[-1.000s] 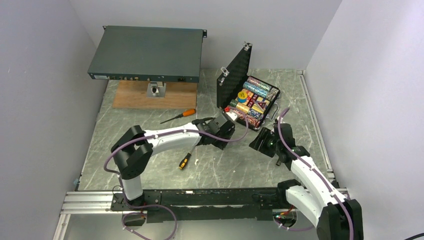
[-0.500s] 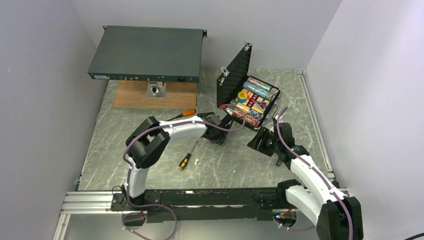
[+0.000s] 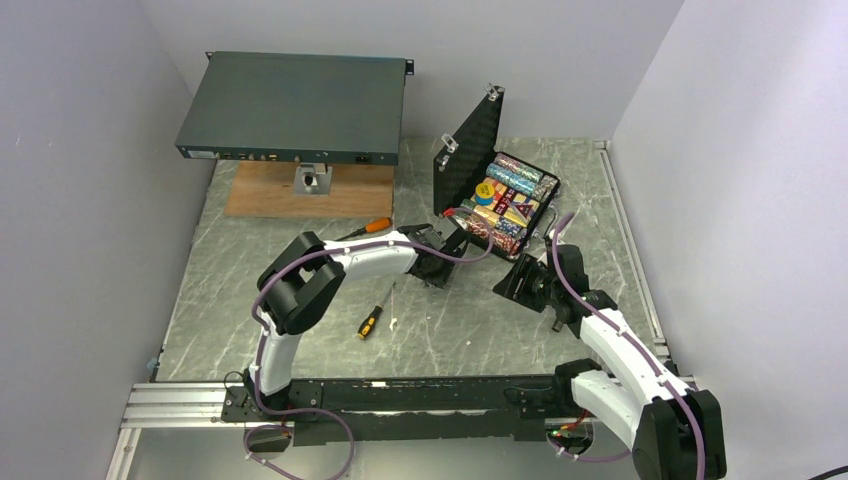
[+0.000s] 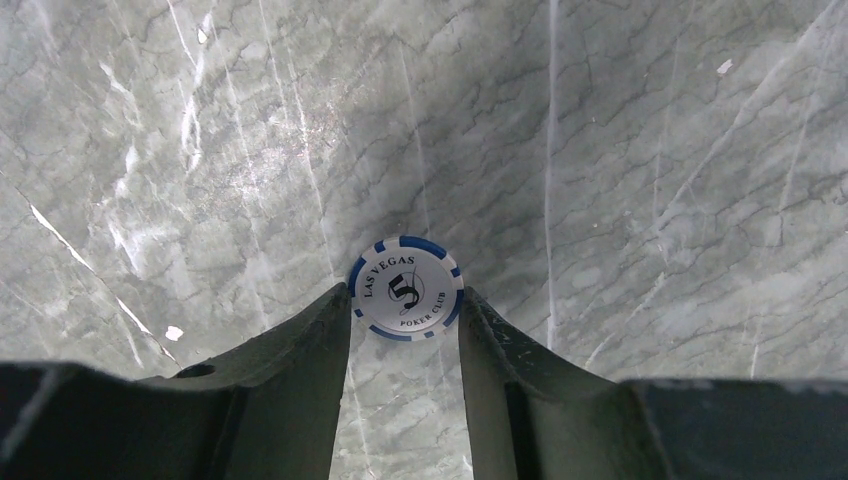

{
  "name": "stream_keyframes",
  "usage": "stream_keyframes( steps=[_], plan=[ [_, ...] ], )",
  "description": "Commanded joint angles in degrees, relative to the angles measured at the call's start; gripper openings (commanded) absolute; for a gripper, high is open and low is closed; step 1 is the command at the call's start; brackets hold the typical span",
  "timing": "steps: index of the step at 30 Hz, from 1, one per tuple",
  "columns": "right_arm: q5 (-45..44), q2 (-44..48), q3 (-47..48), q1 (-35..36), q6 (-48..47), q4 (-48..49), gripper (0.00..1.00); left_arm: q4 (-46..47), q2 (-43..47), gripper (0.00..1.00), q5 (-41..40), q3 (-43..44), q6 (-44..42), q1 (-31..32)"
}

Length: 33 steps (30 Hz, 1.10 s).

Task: Pack up texas hold em set

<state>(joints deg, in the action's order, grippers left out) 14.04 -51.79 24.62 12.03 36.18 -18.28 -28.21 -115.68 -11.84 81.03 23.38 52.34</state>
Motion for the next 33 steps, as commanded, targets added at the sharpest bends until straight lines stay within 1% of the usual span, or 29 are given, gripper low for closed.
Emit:
stream_keyframes(
  steps=[1, 7, 8, 10, 13, 18, 26, 29, 31, 33],
  plan=[
    [0.7, 0.5, -0.4, -0.2, 0.1, 2.5, 0.57, -1.5, -1.6, 0.47, 0.3, 1.1, -0.2, 0.2],
    [0.7, 0.8, -0.6, -0.2, 0.1, 2.2, 0.57, -2.2, -3.6, 0.46, 0.4, 1.9, -1.5, 0.2],
    [0.6, 0.9, -0.6, -0.2, 0.0, 2.0, 0.57, -2.5, -3.9, 0.44, 0.6, 2.1, -1.8, 0.3],
    [0.4, 1.4, -0.6, -0.2, -0.1, 1.6, 0.58, -3.1, -4.0, 0.37, 0.9, 2.5, -2.2, 0.2],
    [0.1, 1.7, -0.5, -0.2, -0.2, 1.4, 0.58, -2.1, -1.8, 0.28, 1.6, 1.3, -2.4, 0.3],
    [1.3, 0.4, -0.8, -0.2, 0.2, 2.6, 0.58, -1.1, 3.5, 0.24, 1.6, -0.6, -2.9, 0.2],
    [2.8, -2.2, 0.5, -0.2, -0.7, 3.8, 0.58, 2.1, 12.3, 0.24, 3.8, -6.2, -3.5, 0.6],
    [3.1, -3.3, 1.8, -0.3, -1.3, 3.3, 0.58, 2.5, 14.3, 0.25, 3.8, -7.7, -3.9, 0.9],
    [3.4, -3.7, 2.1, -0.3, -1.5, 3.7, 0.58, 2.7, 14.8, 0.27, 3.5, -8.1, -4.0, 0.9],
    [4.0, -4.1, 2.4, -0.3, -1.5, 4.0, 0.58, 3.2, 14.3, 0.36, 3.3, -7.8, -4.5, 0.9]
  ],
)
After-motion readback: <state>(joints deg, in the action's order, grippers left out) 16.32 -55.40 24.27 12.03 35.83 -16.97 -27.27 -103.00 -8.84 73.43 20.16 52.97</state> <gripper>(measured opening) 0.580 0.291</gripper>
